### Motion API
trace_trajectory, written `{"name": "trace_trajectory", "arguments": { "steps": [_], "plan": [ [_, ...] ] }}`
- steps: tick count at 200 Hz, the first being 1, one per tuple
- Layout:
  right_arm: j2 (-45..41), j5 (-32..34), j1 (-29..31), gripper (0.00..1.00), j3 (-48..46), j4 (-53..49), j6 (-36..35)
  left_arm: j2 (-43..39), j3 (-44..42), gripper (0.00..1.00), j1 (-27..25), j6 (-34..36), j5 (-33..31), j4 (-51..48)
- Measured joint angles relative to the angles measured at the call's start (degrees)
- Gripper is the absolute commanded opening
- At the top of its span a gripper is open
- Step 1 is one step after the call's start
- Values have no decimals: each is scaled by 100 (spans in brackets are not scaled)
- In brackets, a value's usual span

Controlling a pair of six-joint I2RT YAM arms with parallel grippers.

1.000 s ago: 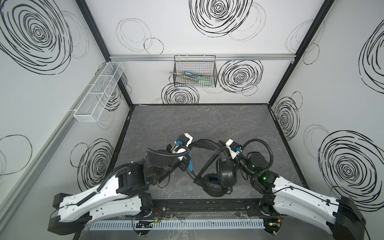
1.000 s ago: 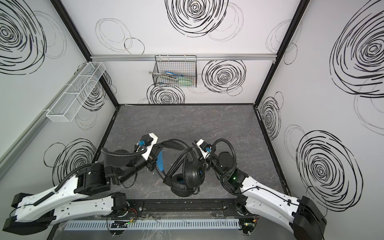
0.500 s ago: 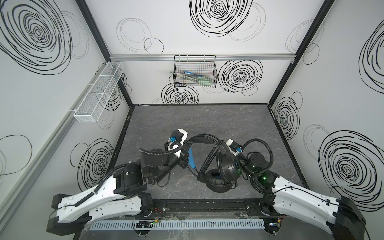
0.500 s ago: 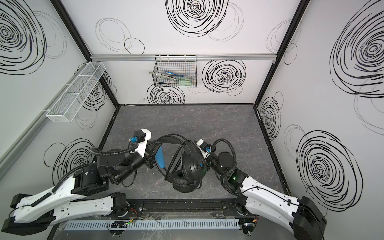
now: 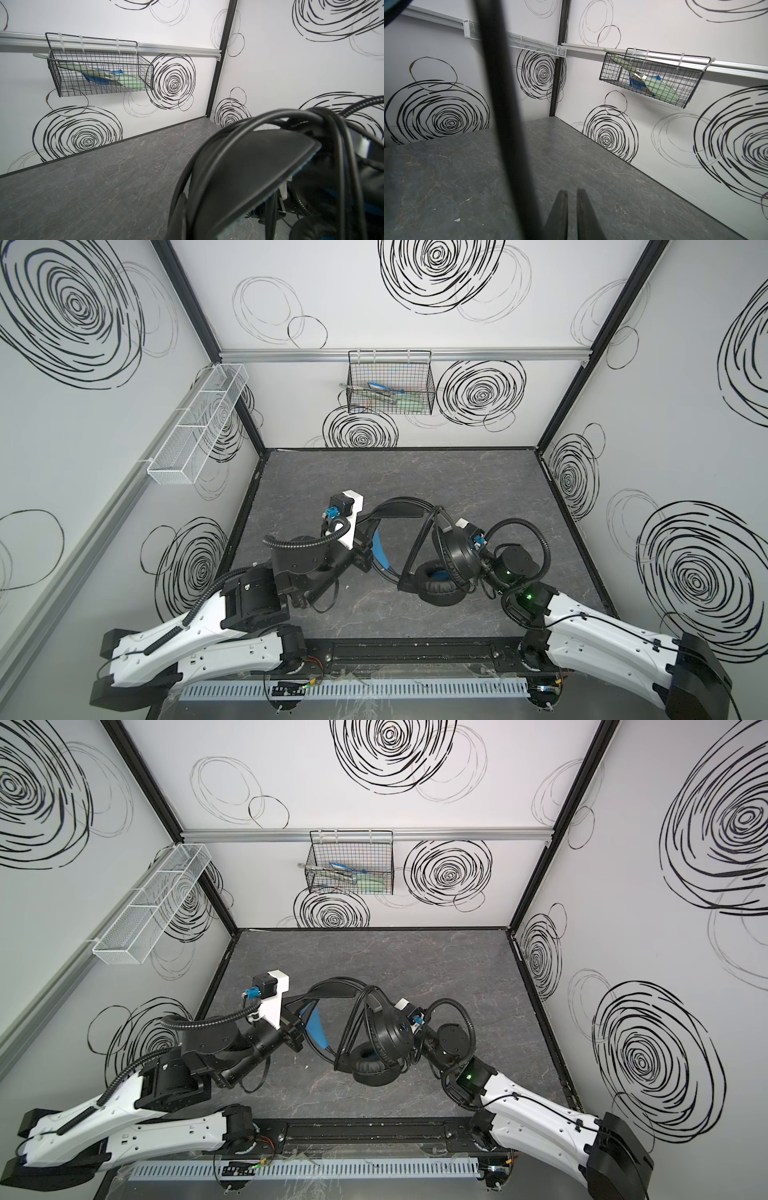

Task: Wrap the headphones

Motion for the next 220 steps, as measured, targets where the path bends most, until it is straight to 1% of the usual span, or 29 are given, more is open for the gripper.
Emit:
{"name": "trace_trajectory", "arguments": {
  "steps": [58,104,133,170,220],
  "plan": [
    [-212,-188,-2,27,-109,136,15,199,68,0,-2,-212,179,164],
    [-238,-271,-2,37,-140,136,26,332,76,0,0,-323,278,278],
    [-273,-282,-2,40,-142,151,39,343,76,0,-2,-350,273,341],
    [-308,-291,-2,48,-146,254,85,334,76,0,-2,-389,179,446],
    [-382,-348,-2,53,-153,310,118,170,-35,0,0,-385,-68,496]
  ]
}}
